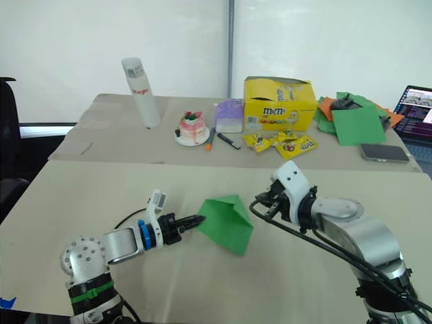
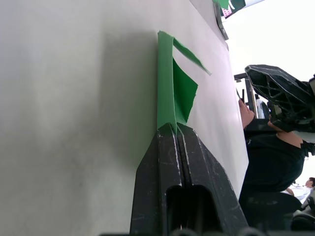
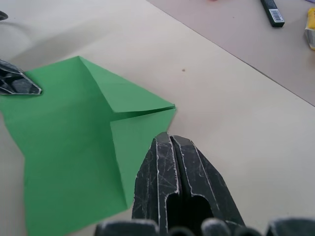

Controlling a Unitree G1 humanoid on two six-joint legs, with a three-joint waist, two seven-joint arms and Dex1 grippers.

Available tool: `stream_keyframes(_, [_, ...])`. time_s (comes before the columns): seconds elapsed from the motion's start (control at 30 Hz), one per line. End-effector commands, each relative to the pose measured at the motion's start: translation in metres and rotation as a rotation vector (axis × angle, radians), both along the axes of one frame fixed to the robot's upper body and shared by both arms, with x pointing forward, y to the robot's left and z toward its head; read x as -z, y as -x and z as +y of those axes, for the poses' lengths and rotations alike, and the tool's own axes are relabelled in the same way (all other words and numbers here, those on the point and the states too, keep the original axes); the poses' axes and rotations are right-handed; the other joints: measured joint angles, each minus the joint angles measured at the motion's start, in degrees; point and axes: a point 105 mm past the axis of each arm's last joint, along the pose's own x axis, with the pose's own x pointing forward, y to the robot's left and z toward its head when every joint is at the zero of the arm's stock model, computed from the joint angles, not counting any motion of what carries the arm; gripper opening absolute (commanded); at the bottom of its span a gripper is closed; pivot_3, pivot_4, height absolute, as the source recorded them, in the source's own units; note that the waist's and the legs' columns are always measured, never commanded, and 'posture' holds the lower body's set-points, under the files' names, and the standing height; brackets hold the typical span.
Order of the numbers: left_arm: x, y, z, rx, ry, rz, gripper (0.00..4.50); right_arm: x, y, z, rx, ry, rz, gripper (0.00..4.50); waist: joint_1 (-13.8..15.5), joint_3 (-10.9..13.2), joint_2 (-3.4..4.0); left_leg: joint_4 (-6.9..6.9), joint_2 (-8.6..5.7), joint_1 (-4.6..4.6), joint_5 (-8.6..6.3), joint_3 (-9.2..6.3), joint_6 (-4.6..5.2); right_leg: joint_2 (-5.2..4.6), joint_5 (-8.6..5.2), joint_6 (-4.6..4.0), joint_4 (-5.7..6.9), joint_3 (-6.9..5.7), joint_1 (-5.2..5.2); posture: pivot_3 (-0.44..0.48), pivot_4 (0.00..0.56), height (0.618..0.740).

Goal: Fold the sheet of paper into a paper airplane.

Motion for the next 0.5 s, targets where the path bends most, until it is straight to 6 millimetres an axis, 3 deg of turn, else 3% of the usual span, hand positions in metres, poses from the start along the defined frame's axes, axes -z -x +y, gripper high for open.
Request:
stream_keyframes(0.03, [-0.015, 0.001, 0.010, 0.004, 0.078, -0.025, 0.82, -0.011, -0.001, 0.002, -0.020, -0.002, -0.050, 0.00, 0.02, 0.00, 0.00, 0.00, 0.00, 0.00, 0.00, 0.00, 0.00, 0.00, 0.00, 0.00, 0.00, -0.01, 0.01, 0.000, 0.150, 0.738])
stream_keyframes(0.2, [-0.034, 0.001, 0.049, 0.044, 0.065, -0.043, 2.50, -0.011, -0.002, -0.001, -0.012, 0.002, -0.051, 0.00, -0.42, 0.00, 0.02, -0.05, 0.01, 0.05, 0.01, -0.13, -0.02, 0.07, -0.01, -0.05, 0.04, -0.04, -0.03, 0.000, 0.150, 0.738])
stream_keyframes(0.33, [-0.061, -0.013, 0.083, 0.070, -0.011, -0.077, 3.90, -0.011, -0.002, -0.005, 0.006, -0.001, -0.054, 0.00, -0.10, 0.04, 0.01, -0.07, -0.12, 0.08, 0.11, -0.19, -0.19, 0.08, -0.05, -0.10, 0.04, -0.18, -0.04, 0.000, 0.150, 0.738])
stream_keyframes(0.4, [-0.079, -0.027, 0.079, 0.090, -0.026, -0.164, 4.47, -0.010, 0.000, -0.003, 0.006, -0.009, -0.050, 0.00, 0.26, 0.06, 0.06, -0.08, -0.17, 0.11, 0.15, -0.19, -0.25, 0.06, -0.05, -0.11, 0.00, -0.22, 0.01, 0.000, 0.150, 0.738])
stream_keyframes(0.5, [-0.087, -0.041, 0.062, 0.172, -0.092, -0.294, 4.47, -0.008, 0.004, -0.001, 0.008, -0.017, -0.045, 0.00, 0.63, 0.05, 0.07, -0.10, -0.38, 0.09, 0.23, -0.20, -0.39, -0.03, -0.06, -0.10, -0.11, -0.19, 0.08, 0.000, 0.150, 0.738])
